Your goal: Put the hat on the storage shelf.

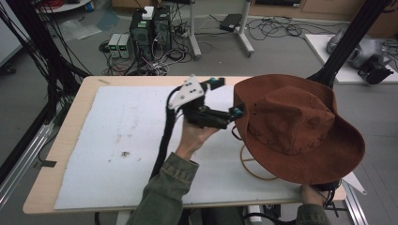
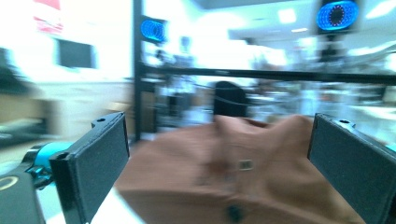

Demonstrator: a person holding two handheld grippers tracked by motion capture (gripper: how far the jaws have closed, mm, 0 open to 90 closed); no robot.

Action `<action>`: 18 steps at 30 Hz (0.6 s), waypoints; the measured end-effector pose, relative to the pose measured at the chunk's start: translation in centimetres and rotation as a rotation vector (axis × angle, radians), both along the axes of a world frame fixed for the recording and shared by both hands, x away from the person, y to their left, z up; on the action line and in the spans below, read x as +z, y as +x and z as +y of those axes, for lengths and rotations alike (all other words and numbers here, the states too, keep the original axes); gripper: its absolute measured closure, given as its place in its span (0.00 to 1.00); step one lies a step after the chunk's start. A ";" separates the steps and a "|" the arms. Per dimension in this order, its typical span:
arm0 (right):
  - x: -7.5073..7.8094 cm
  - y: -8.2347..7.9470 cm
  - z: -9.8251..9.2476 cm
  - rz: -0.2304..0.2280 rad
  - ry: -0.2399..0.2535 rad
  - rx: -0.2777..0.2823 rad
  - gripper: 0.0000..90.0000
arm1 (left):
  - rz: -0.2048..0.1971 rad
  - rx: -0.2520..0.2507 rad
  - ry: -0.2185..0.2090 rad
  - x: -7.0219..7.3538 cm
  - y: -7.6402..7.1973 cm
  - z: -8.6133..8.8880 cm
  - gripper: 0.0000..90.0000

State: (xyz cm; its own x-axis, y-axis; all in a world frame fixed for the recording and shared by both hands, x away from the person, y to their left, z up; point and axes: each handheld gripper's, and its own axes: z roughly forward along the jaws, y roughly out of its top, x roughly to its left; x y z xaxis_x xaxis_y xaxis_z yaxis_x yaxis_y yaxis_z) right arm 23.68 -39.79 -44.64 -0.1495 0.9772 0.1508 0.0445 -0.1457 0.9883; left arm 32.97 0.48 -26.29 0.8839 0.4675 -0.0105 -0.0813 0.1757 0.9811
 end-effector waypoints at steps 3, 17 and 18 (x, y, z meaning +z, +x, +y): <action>0.0 -0.1 -0.1 0.000 -0.001 -0.006 0.04 | -0.045 0.173 0.031 0.6 -1.5 4.0 0.06; 0.2 -0.5 -0.4 -0.008 -0.006 -0.043 0.04 | 0.031 0.891 0.066 -4.7 -11.0 22.7 0.06; 0.2 -0.4 -0.4 -0.012 -0.013 -0.045 0.04 | 0.049 0.928 0.053 -5.6 -11.5 23.6 0.06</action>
